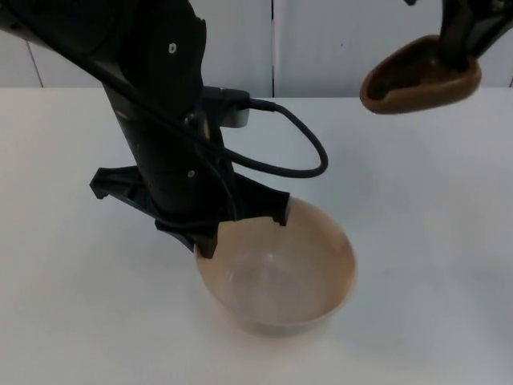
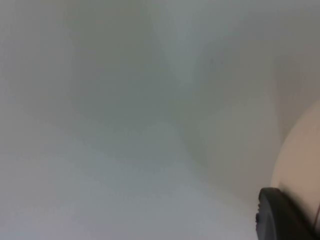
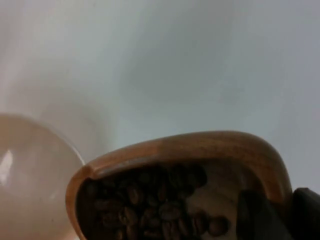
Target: Pick up the bowl with the left hand and pour the coffee beans from the cup into the bowl with the right hand.
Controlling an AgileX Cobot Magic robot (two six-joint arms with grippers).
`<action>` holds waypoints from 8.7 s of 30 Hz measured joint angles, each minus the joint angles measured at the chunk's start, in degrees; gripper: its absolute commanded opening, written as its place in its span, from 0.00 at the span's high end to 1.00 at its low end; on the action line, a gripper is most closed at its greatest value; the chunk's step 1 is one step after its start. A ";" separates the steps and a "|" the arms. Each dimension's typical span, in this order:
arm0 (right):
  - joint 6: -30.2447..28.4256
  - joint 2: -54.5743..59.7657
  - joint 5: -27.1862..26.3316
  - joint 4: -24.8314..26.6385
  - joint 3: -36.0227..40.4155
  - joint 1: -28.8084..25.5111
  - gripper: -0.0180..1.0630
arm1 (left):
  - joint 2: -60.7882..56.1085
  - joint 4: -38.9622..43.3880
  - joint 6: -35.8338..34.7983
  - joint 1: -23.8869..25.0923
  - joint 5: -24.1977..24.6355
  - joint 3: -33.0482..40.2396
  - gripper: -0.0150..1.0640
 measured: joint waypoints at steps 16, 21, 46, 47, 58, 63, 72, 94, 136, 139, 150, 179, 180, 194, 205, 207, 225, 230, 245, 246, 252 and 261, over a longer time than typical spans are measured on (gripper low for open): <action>6.17 -6.23 -6.01 -3.57 15.86 6.49 0.98 | 0.00 -0.10 -1.36 0.00 -0.51 0.00 0.99; 11.84 -6.23 -6.41 -9.54 15.86 11.18 0.98 | 0.00 -0.10 -1.62 0.00 -0.61 0.00 0.99; 24.35 -5.70 -3.63 -33.17 15.52 23.51 0.98 | 0.00 -1.80 -1.87 0.00 -0.85 0.00 0.99; 24.35 -5.70 -3.63 -33.17 15.52 23.51 0.98 | 0.00 -1.80 -1.87 0.00 -0.85 0.00 0.99; 15.36 3.24 3.10 -34.75 2.51 24.53 0.98 | 0.00 -1.80 -1.87 0.00 -0.85 0.00 0.99; 12.45 4.74 3.21 -36.33 0.01 25.86 0.98 | 0.00 -1.80 -1.87 0.00 -0.85 0.00 0.99; 11.60 4.83 3.69 -39.64 -0.12 27.53 0.98 | 0.00 -1.91 -1.87 0.00 -0.85 0.00 0.99; 4.46 4.93 3.81 -48.54 -0.25 32.22 0.98 | 0.00 -1.91 -1.98 0.00 -0.85 0.00 0.99; 5.72 4.41 3.91 -38.98 1.58 28.04 0.98 | 0.10 -1.91 -1.98 0.00 -0.95 0.40 0.99; 5.72 4.18 3.91 -37.50 1.58 26.64 0.98 | 0.10 -1.91 -1.98 0.00 -0.95 0.40 0.99; 3.06 0.86 1.97 -25.21 1.58 20.17 0.98 | 0.10 -1.91 -1.98 0.00 -0.95 0.40 0.99; -9.94 0.66 -3.29 1.20 1.58 7.26 0.98 | 0.10 -2.04 -1.98 0.00 -0.95 0.40 0.99; -9.98 0.66 -3.42 1.42 1.58 7.26 0.98 | 0.10 -2.04 -1.98 0.00 -0.95 0.40 0.99; -10.34 0.66 -11.15 4.82 9.64 0.61 0.98 | 0.10 -2.04 -1.98 1.51 -1.62 1.88 0.99; -10.46 0.66 -27.02 7.45 24.04 -4.08 0.98 | 0.10 -2.05 -1.63 6.07 -8.57 6.81 0.99; -10.34 0.77 -28.65 7.59 25.22 -4.08 0.98 | 0.10 -1.94 -1.63 6.07 -8.80 6.81 0.99; -8.50 9.86 -39.67 8.01 28.08 -5.45 0.98 | 0.22 0.90 -1.52 6.07 -9.38 6.81 0.99; -8.29 12.12 -40.70 8.01 28.08 -8.01 0.98 | 0.22 1.43 -1.52 6.07 -9.38 6.81 0.99; -8.00 15.91 -44.02 7.78 28.08 -8.89 0.98 | 0.22 2.80 -0.51 6.07 -9.75 6.81 0.99; -7.87 15.91 -44.17 7.66 28.08 -8.89 0.98 | 0.22 2.80 -0.51 6.07 -9.75 6.81 0.99; -7.80 16.01 -44.30 7.66 28.08 -8.89 0.85 | 0.35 3.07 -0.51 6.07 -9.75 6.81 0.76; -7.57 16.65 -44.20 7.12 28.08 -8.89 0.53 | 0.58 3.07 -0.51 6.07 -9.75 6.81 0.38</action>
